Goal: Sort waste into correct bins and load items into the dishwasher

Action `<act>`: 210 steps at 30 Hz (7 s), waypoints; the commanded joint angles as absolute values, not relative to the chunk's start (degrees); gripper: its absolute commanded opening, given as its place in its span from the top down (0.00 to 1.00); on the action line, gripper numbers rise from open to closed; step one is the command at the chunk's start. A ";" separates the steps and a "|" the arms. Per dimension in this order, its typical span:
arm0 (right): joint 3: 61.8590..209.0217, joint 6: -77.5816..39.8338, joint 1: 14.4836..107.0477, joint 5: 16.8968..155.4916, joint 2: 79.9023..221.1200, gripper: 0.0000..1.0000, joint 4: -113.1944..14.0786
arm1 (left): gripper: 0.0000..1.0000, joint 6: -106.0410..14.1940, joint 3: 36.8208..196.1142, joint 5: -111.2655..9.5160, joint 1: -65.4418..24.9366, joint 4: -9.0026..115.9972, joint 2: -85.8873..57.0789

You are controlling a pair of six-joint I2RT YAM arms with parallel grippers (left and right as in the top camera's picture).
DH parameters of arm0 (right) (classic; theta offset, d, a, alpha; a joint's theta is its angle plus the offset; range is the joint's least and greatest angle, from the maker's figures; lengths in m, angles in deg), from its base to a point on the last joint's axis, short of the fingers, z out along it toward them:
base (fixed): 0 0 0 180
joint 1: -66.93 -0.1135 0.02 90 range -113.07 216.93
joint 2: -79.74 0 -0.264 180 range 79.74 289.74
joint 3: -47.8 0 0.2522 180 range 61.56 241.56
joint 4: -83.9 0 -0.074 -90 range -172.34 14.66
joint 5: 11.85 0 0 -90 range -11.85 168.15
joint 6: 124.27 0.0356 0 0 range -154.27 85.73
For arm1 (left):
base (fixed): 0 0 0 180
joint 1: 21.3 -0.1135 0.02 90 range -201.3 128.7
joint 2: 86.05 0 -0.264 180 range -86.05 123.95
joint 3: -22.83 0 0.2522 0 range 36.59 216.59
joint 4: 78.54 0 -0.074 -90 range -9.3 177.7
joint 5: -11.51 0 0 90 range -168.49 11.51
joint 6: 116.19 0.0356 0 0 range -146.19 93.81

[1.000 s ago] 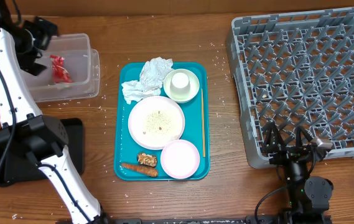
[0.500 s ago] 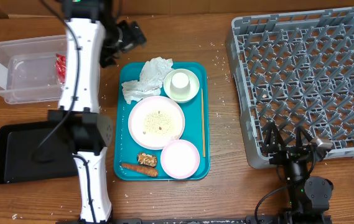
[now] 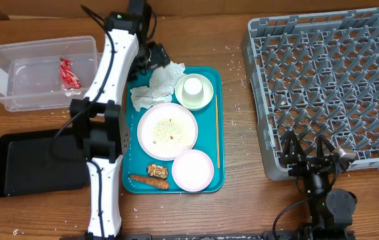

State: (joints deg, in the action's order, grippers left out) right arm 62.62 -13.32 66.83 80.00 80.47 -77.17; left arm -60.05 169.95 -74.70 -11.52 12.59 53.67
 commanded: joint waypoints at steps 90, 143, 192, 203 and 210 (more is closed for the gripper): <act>62.03 -13.43 66.68 79.28 79.90 0.00 -77.55 | 0.11 -38.66 209.14 -63.64 -9.12 -9.09 55.92; 62.03 -13.43 66.68 79.28 79.90 0.00 -77.55 | 0.07 -42.98 164.86 -68.38 -12.24 -9.13 31.48; 62.03 -12.27 66.66 80.61 79.90 0.00 -77.70 | 0.13 -50.04 143.33 -78.04 -12.94 3.32 24.77; 62.03 20.23 66.66 90.90 79.90 0.00 -81.09 | 0.08 -50.00 146.85 -78.04 -13.88 3.61 24.77; 62.14 34.68 66.66 85.46 80.01 0.00 -104.17 | 0.04 -50.07 146.85 -77.54 -13.88 3.72 24.80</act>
State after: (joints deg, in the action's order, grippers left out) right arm 62.62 26.52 66.83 88.74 80.45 -98.51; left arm -48.99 145.73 -77.85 -13.79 3.26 24.82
